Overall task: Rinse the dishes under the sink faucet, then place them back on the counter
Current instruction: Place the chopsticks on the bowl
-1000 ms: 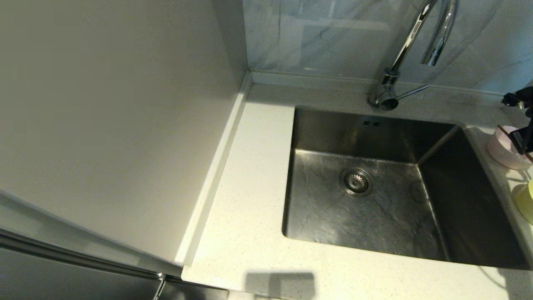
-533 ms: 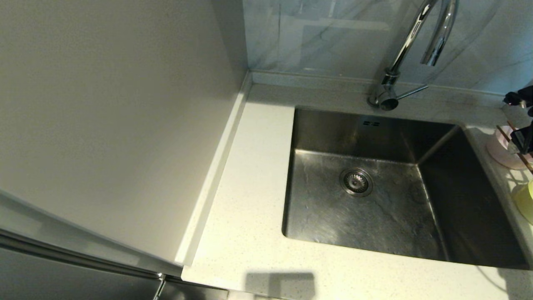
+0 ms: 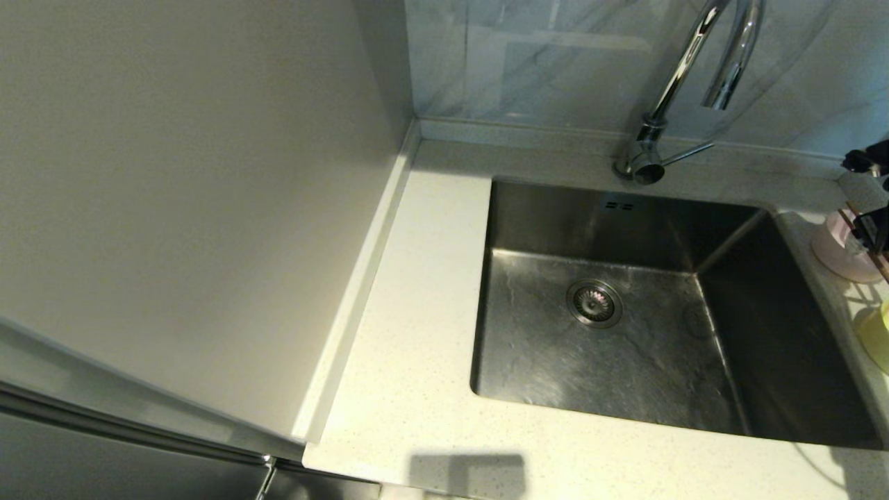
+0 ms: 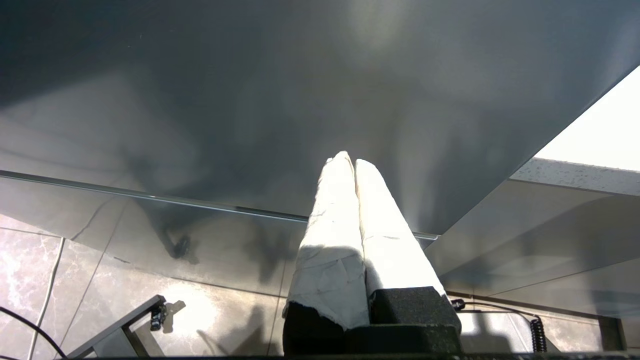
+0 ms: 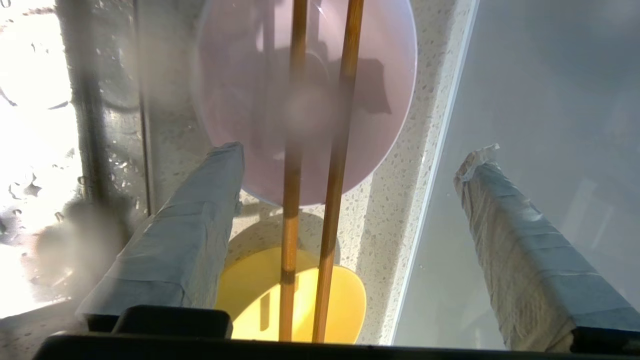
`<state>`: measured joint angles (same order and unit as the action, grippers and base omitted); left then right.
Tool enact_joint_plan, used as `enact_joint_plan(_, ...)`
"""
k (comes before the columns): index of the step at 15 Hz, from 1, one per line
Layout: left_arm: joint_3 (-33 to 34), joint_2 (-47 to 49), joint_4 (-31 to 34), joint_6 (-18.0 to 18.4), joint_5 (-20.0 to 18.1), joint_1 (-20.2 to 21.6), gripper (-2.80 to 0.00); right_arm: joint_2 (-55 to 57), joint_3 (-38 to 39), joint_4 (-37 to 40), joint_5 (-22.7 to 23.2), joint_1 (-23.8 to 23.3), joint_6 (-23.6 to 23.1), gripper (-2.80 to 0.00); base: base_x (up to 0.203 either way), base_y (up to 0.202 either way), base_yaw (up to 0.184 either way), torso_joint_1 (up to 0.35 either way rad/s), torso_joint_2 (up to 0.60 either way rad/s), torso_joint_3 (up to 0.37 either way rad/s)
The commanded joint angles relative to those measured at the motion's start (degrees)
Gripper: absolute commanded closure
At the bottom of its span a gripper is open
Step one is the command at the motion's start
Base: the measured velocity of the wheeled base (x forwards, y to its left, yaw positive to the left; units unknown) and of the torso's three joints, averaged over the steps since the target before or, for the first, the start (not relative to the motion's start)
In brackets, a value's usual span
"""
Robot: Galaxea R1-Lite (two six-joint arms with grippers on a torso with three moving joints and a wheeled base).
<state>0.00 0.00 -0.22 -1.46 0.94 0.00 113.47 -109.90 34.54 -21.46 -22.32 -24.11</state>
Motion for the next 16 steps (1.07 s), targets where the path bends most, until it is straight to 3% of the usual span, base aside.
enact_joint_plan(1, 0.0, -0.18, -0.04, -0.04, 0.03, 0.0, 0.0, -1.08, 0.25, 0.22, 0.43, 0.0, -0.07, -2.8, 0.0, 0.0, 0.0, 0.0, 0.0, 0.0)
enact_joint_plan(4, 0.0, -0.18, -0.04, -0.04, 0.03, 0.0, 0.0, -5.71, 3.78, 0.27, 7.54, -0.07, 0.39, -2.8, 0.0, 0.0, 0.0, 0.0, 0.0, 0.0)
enact_joint_plan(9, 0.0, -0.18, -0.04, -0.04, 0.03, 0.0, 0.0, -17.34, 9.66, 0.27, 19.11, -0.55, 6.44, -2.8, 0.0, 0.0, 0.0, 0.0, 0.0, 0.0)
enact_joint_plan(10, 0.0, -0.18, -0.04, -0.04, 0.03, 0.0, 0.0, -19.34, 10.65, 0.27, 20.3, -0.59, 7.39, -0.49, 0.0, 0.0, 0.0, 0.0, 0.0, 0.0)
enact_joint_plan(11, 0.0, -0.18, -0.04, -0.04, 0.03, 0.0, 0.0, -20.9, 11.37, 0.27, 20.87, -0.61, 7.99, 0.0, 0.0, 0.0, 0.0, 0.0, 0.0, 0.0)
enact_joint_plan(14, 0.0, -0.18, -0.04, -0.04, 0.03, 0.0, 0.0, -22.81, 12.2, 0.23, 20.82, -0.62, 9.02, 0.0, 0.0, 0.0, 0.0, 0.0, 0.0, 0.0)
enact_joint_plan(16, 0.0, -0.18, -0.04, -0.04, 0.03, 0.0, 0.0, -23.69, 12.27, -0.91, 20.52, -0.6, 12.24, 0.0, 0.0, 0.0, 0.0, 0.0, 0.0, 0.0)
